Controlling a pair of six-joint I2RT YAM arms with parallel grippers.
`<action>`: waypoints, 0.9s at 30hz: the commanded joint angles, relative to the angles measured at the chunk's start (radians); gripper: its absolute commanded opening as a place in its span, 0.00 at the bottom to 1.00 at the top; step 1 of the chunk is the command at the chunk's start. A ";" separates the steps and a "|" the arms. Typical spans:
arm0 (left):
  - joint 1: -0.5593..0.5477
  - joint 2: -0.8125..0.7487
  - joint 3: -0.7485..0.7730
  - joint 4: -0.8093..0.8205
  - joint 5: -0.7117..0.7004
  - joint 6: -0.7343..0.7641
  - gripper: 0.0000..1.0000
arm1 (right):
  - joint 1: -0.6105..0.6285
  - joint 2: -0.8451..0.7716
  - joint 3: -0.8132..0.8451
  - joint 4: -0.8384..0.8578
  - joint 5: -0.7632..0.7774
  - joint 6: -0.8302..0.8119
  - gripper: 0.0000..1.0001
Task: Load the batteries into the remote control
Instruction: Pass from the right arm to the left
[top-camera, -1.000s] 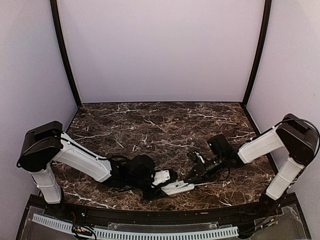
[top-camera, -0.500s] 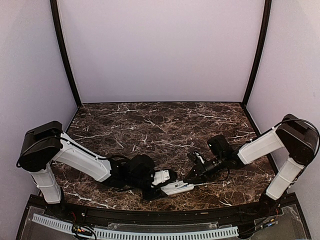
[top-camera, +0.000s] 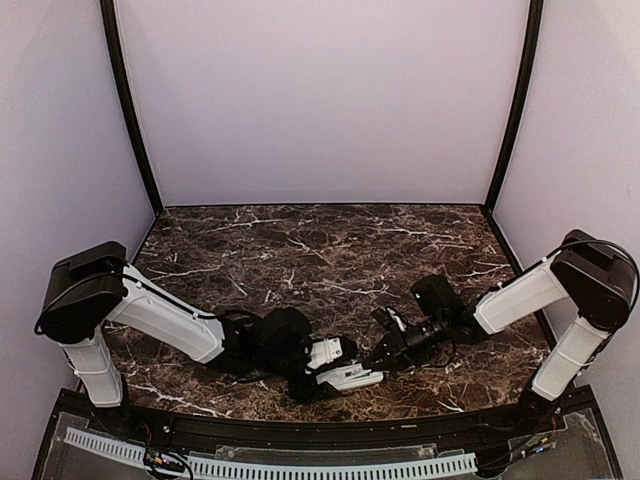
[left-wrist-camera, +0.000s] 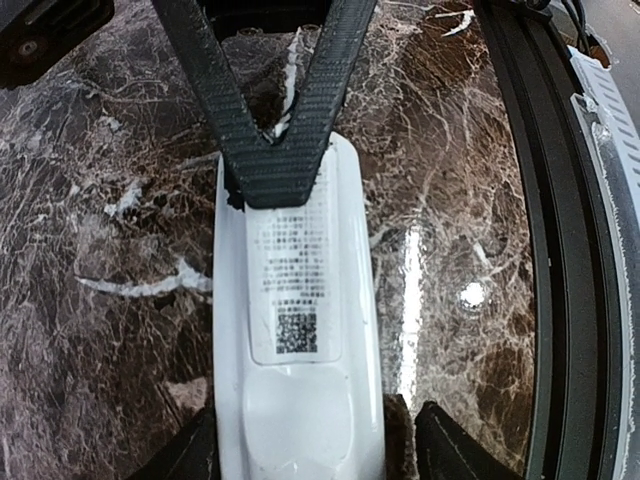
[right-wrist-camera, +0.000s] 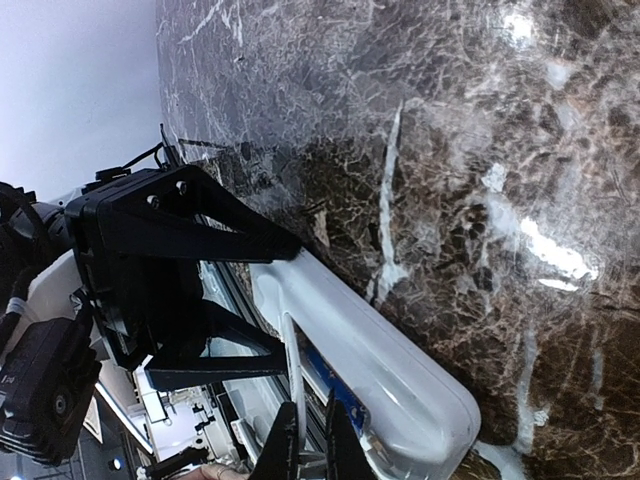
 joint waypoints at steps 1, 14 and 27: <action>0.000 0.007 0.038 0.053 0.048 0.016 0.68 | 0.020 0.013 -0.021 -0.009 0.063 0.013 0.05; 0.007 0.070 0.095 0.118 0.064 0.036 0.58 | 0.024 0.020 -0.012 -0.002 0.070 0.002 0.07; 0.011 0.107 0.124 0.128 0.053 0.057 0.44 | 0.029 0.022 -0.015 0.006 0.076 0.001 0.07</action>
